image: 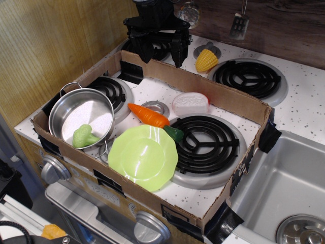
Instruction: Take broccoli out of pan
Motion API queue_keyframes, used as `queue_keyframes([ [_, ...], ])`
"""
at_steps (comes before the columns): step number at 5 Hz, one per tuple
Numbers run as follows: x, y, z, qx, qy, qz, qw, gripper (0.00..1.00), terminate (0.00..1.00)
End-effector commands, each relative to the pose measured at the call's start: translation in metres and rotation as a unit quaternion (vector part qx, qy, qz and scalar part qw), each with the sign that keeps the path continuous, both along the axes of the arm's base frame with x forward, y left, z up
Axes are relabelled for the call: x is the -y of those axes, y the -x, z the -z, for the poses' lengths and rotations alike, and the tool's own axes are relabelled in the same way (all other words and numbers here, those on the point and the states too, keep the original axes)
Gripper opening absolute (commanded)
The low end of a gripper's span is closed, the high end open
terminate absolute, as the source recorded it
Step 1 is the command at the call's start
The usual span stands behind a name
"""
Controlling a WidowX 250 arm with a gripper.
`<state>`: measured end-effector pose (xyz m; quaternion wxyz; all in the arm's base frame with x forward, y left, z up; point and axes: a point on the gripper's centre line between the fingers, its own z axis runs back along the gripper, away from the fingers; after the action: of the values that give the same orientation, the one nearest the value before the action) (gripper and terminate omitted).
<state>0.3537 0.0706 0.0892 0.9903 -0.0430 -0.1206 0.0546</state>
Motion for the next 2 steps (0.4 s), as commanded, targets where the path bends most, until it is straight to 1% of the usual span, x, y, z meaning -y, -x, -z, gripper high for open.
queue_keyframes([
  [1,0.000,0.000,0.000,0.000,0.000,0.000,1.0000,1.00,0.00],
  [2,-0.013,0.001,-0.027,0.004,-0.038,-0.013,0.9992,1.00,0.00],
])
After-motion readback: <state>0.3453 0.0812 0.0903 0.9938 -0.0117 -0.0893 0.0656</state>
